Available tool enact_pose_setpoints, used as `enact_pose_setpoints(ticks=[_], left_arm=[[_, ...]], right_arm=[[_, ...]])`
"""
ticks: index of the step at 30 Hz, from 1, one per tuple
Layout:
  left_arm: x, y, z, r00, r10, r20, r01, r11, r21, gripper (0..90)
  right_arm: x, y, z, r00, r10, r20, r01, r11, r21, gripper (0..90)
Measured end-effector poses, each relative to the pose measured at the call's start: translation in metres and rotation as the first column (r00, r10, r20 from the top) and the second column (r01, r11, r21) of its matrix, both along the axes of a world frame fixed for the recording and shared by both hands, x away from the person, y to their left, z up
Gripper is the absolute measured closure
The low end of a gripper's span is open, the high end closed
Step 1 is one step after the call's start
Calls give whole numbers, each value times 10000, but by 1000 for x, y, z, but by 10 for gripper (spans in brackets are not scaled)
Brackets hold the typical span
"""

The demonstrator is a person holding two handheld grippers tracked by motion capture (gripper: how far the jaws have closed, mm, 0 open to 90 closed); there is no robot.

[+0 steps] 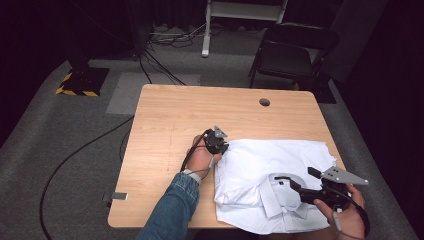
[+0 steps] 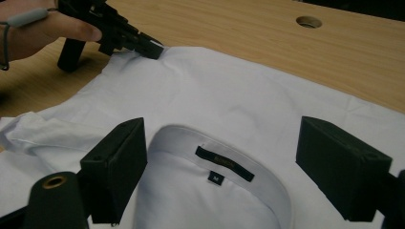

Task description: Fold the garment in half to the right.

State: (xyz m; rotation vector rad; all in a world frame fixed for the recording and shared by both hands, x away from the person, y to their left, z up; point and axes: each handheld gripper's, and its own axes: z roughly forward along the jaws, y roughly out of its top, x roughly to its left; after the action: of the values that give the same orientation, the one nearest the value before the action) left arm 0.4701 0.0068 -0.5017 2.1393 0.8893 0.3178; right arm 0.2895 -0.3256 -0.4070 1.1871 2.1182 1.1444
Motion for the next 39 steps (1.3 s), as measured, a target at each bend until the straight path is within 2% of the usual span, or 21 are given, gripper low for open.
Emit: enact_pose_setpoints(ticks=[7,13,23,39], left_arm=[[-5,-4,0,9989,-17,468,-5,9989,476,827],[-4,-3,0,9992,2,390,-18,9992,408,825],[-3,-3,0,9994,-10,347,-4,9992,391,825],[-3,-2,0,9995,-30,303,19,9994,358,825]], right_arm=[[6,24,-2,9977,670,-57,-670,9977,-61,177],[11,42,-5,9945,1047,-74,-1047,9945,-79,177],[10,69,-7,9895,1444,24,-1444,9895,-73,176],[6,95,-12,9787,2051,83,-2048,9785,-258,176]])
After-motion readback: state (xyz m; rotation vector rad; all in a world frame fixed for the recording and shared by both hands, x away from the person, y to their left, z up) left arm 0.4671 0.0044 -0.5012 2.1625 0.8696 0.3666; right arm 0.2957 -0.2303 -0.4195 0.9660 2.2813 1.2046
